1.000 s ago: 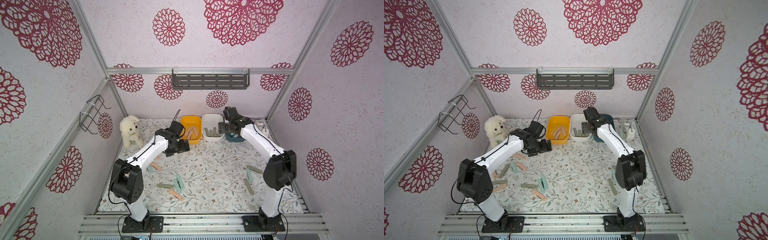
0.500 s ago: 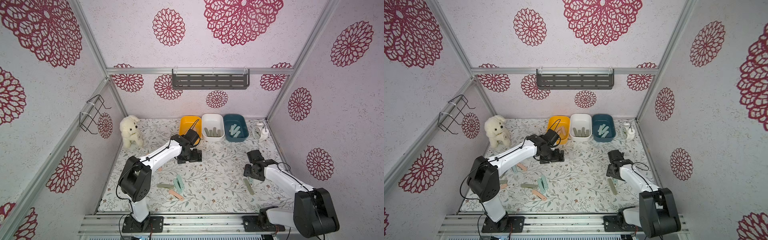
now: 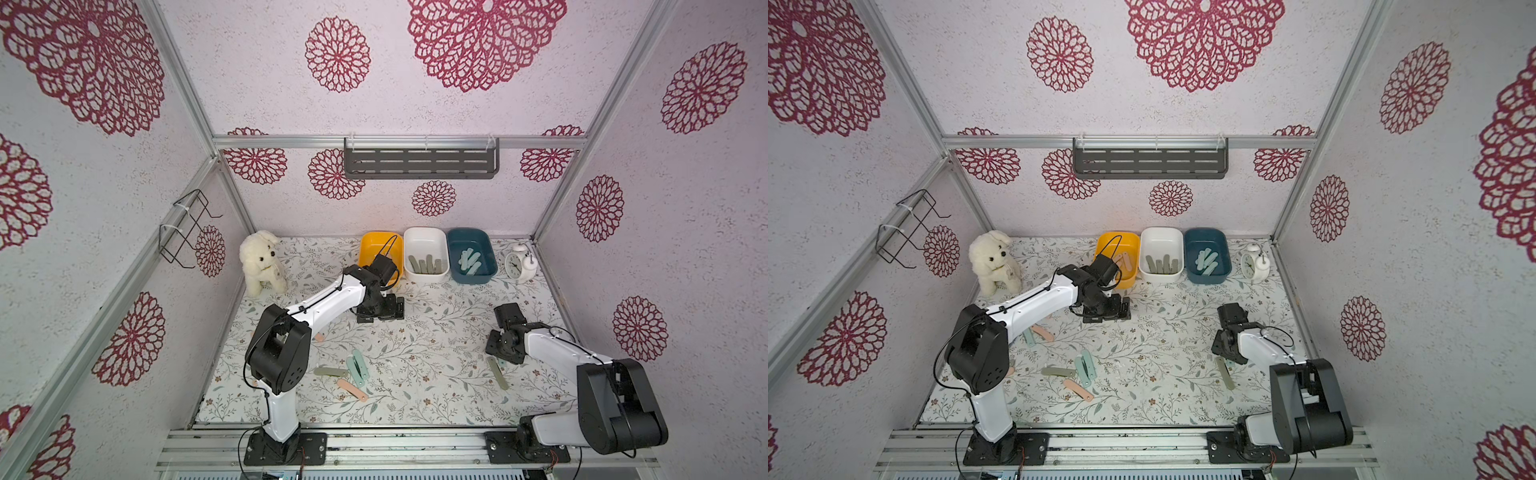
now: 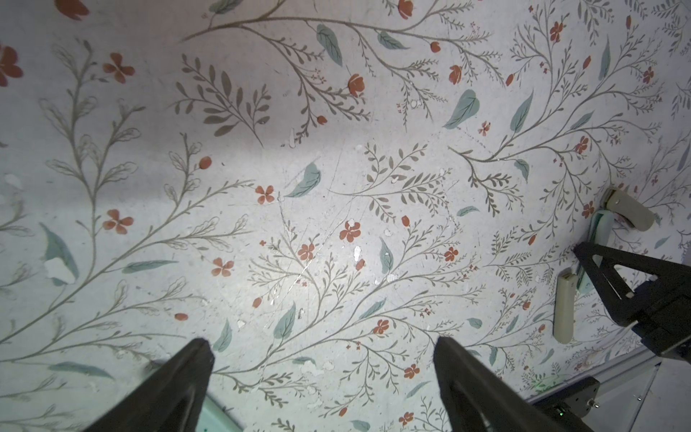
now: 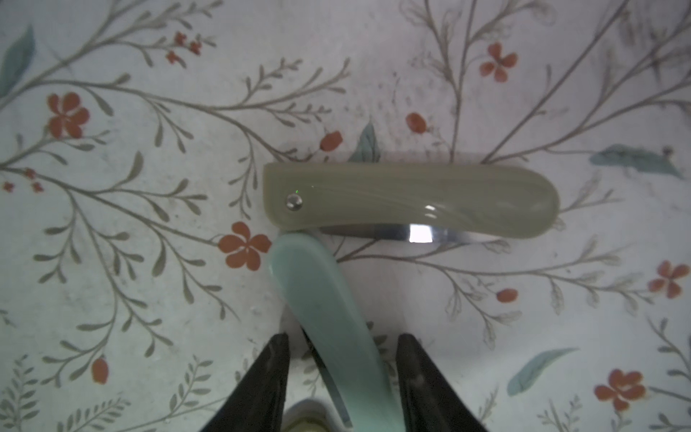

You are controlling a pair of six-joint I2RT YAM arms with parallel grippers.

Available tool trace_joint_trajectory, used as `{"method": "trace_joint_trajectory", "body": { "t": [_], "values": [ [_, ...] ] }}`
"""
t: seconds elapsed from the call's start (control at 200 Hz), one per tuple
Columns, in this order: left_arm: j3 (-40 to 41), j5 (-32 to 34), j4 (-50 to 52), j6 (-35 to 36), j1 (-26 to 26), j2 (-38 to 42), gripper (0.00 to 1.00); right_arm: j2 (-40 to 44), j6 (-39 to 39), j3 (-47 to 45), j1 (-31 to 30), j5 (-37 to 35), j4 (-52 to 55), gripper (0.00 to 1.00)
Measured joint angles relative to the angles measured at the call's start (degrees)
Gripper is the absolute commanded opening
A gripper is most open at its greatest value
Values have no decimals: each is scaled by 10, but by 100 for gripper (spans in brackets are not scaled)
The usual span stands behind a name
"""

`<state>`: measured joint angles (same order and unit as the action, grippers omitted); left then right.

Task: Place the fruit knives into the storage box by color
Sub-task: Pick up the fruit knife from the center of the board, then place the fruit knife in the storage box.

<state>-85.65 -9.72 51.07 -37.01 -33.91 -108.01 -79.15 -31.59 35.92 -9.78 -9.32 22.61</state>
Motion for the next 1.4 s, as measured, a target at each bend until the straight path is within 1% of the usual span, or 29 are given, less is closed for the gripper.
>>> {"method": "trace_joint_trajectory", "body": {
  "t": [0.135,0.295,0.395,0.64,0.751,0.881,1.026,1.171,1.401],
  "values": [
    [9,-2,-5,0,2,0,97,-17,5,9,0,-5,-23,35],
    [10,-3,-9,0,3,0,97,-34,14,20,1,-12,-37,25],
    [10,-3,-9,0,3,0,97,-45,22,30,1,-11,-39,21],
    [6,-4,-9,0,6,0,97,-69,35,60,-2,-7,-31,19],
    [-3,-5,-8,0,11,0,97,-77,35,94,-11,-4,-15,19],
    [-31,-5,-8,-1,17,-6,97,-96,37,168,-23,-3,-2,19],
    [-78,-5,-11,-1,20,-27,97,-143,53,282,-26,-5,9,19],
    [-133,-13,-15,0,24,-67,97,-224,77,407,-24,-3,1,19],
    [-195,-30,-17,7,39,-110,97,-367,97,588,-11,16,10,19]
  ]
}}
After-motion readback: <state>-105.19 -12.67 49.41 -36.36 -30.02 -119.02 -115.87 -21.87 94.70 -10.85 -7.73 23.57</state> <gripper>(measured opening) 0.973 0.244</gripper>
